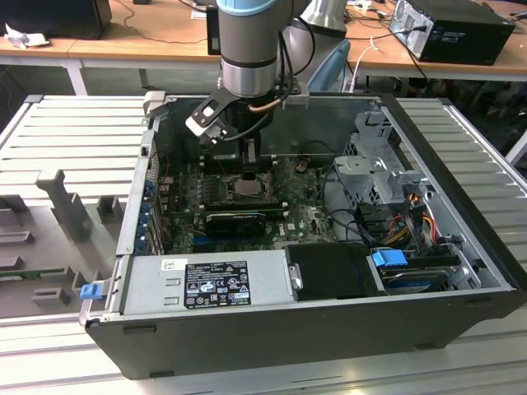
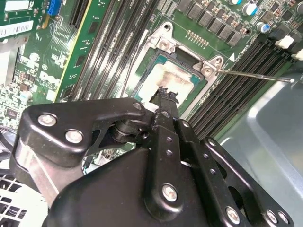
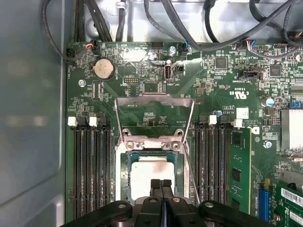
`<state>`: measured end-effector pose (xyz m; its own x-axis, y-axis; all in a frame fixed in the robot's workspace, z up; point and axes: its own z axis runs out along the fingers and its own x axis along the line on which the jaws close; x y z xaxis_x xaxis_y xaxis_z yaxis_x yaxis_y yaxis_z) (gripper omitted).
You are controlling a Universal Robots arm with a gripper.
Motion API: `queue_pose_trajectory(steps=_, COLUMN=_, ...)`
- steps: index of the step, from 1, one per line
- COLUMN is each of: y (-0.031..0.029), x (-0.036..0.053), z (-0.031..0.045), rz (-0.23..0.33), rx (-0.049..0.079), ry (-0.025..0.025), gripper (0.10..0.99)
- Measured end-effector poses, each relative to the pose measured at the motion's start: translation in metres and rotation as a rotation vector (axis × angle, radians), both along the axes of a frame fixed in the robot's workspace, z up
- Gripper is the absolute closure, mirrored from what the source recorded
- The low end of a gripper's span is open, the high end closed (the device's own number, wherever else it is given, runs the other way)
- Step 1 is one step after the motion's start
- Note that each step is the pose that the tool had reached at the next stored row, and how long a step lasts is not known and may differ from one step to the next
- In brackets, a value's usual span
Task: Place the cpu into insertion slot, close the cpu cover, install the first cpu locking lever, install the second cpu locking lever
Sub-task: 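Close the cpu cover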
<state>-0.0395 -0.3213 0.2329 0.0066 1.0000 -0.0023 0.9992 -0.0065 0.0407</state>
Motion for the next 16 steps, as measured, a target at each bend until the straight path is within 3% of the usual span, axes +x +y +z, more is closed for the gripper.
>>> queue_pose_trajectory(steps=4, y=-0.0021, x=0.0072, z=0.0000, rz=0.000, rx=0.002, ry=0.0041, gripper=0.980)
queue_pose_trajectory(steps=10, y=-0.0022, x=0.0081, z=0.0066, rz=0.000, rx=0.003, ry=0.0041, gripper=0.980)
queue_pose_trajectory(steps=12, y=-0.0023, x=0.0132, z=0.0067, rz=0.000, rx=0.002, ry=0.0042, gripper=0.980)
queue_pose_trajectory(steps=16, y=-0.0022, x=0.0145, z=0.0095, rz=0.000, rx=0.003, ry=0.0041, gripper=0.980)
